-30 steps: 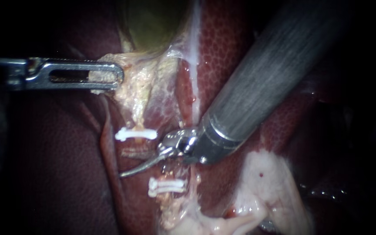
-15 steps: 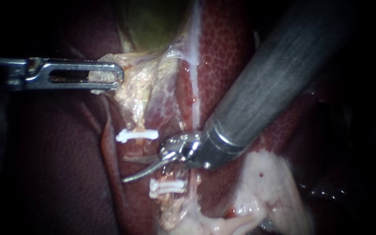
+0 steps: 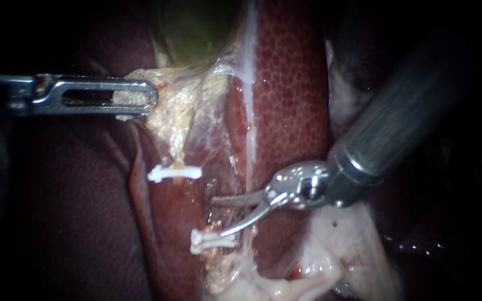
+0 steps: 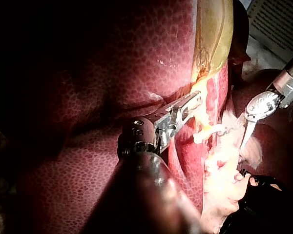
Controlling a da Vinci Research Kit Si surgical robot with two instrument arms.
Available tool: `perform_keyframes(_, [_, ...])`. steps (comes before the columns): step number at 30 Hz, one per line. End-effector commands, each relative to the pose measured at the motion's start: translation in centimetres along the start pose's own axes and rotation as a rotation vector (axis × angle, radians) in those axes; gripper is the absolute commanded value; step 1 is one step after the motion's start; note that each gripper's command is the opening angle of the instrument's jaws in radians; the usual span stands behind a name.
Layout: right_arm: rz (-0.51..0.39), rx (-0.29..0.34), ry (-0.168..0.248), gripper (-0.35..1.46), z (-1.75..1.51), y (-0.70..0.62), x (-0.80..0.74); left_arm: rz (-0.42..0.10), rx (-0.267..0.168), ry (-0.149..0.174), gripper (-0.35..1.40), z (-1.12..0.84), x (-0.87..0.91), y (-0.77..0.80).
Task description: Go back from the cut left tube
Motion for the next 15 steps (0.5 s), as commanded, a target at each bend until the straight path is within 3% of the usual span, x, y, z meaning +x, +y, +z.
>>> perform_keyframes(1, [-0.013,-0.010,0.000,1.43,-0.07,-0.01,0.01,0.000,0.000,0.000,-0.35,0.00,0.00,0.00])
perform_keyframes(15, [-0.141,-0.148,0.005,1.45,-0.97,-0.16,0.47,0.001,-0.001,-0.001,-0.35,0.04,0.02,0.02])
